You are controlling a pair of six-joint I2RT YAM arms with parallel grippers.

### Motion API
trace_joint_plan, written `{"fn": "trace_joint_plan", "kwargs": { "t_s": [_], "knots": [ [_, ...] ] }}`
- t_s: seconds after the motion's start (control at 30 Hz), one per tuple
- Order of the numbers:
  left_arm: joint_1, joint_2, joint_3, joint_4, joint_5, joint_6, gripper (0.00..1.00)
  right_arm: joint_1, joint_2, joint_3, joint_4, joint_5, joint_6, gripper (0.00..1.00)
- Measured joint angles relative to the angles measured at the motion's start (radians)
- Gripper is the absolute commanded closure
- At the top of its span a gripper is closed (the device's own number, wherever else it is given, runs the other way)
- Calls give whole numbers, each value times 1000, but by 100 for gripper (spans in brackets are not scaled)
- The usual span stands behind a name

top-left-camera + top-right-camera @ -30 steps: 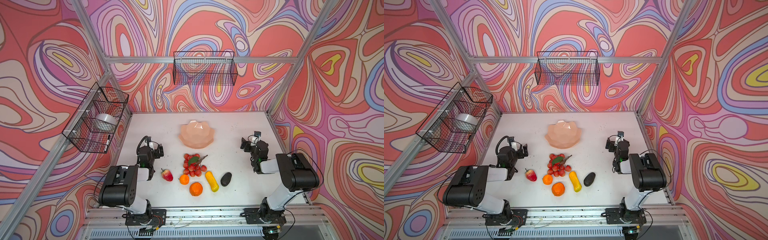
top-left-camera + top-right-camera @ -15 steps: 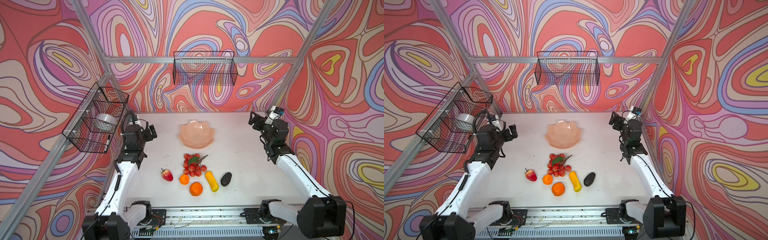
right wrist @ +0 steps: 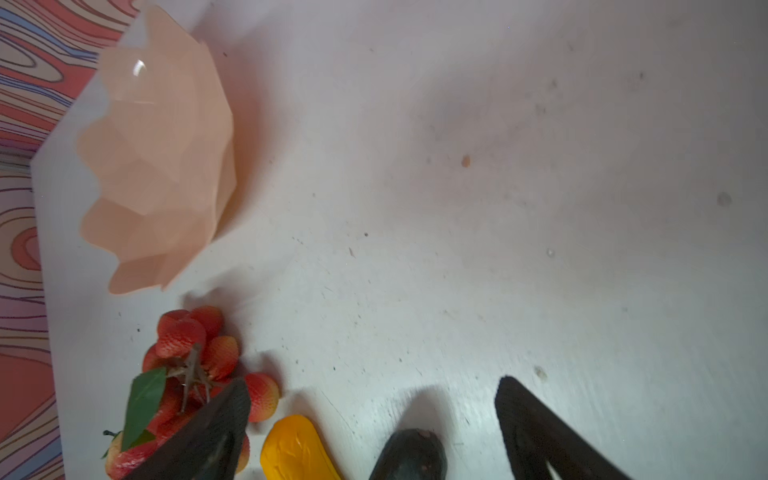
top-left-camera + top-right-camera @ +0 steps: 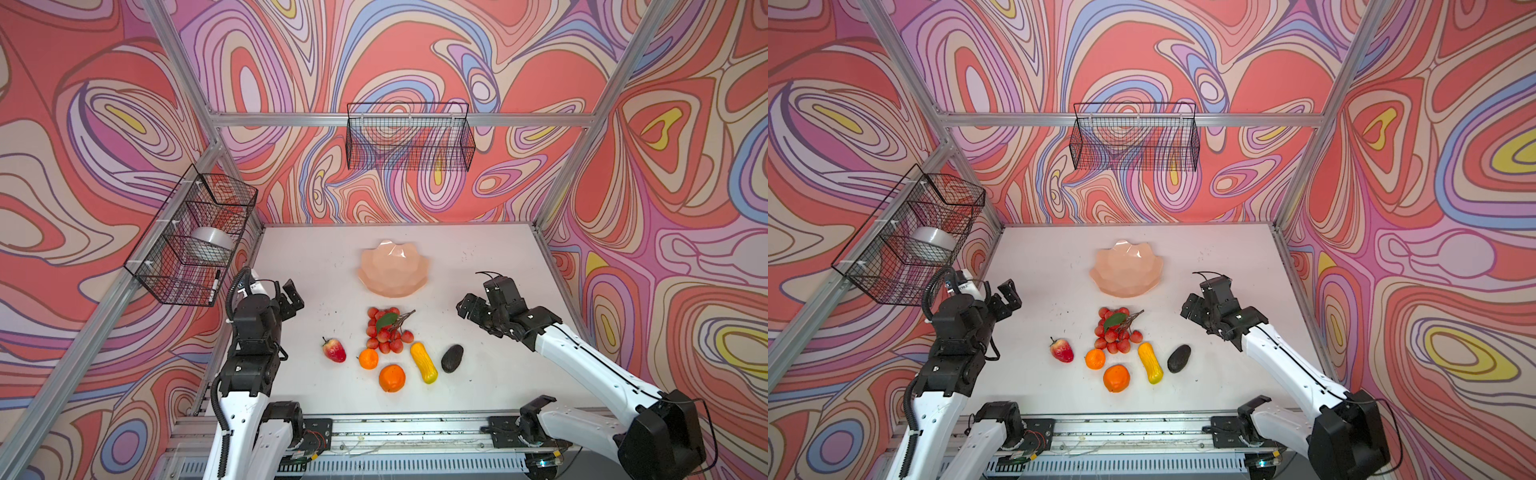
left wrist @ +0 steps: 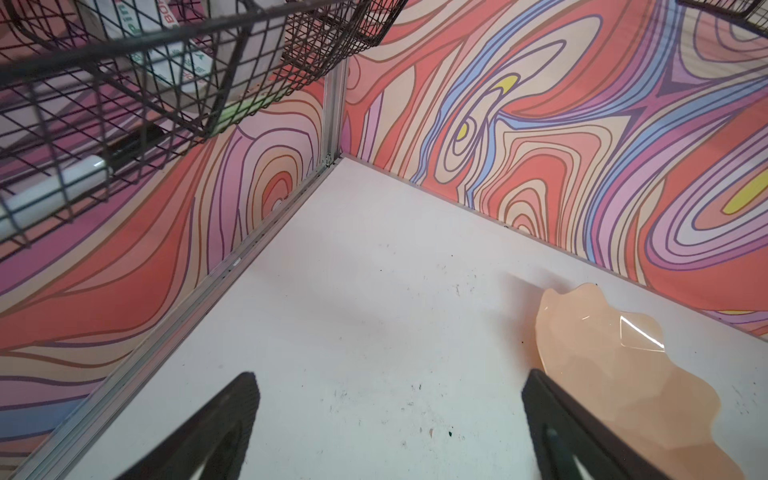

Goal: Place and organize the fake fruits in the fruit bowl
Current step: 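Reach the right gripper down and grasp the dark avocado, then carry the avocado with the right gripper into the pink bowl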

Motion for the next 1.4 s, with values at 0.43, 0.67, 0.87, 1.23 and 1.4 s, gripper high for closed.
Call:
{"fn": "trace_joint_plan", "kwargs": {
  "t_s": [0.43, 0.67, 0.87, 1.23, 1.4],
  "knots": [
    [0, -2, 0, -6, -8, -11, 0, 313, 112, -89, 3, 66, 329, 3],
    [0, -2, 0, -6, -10, -20, 0, 347, 146, -142, 21, 112, 418, 17],
    [0, -1, 0, -6, -17, -26, 0, 364, 161, -143, 56, 139, 435, 52],
    [0, 6, 0, -20, -34, -27, 0, 389, 173, 175, -84, 265, 237, 67],
    [0, 6, 0, -29, -35, -27, 0, 389, 378, 510, -84, 317, 40, 67]
  ]
}}
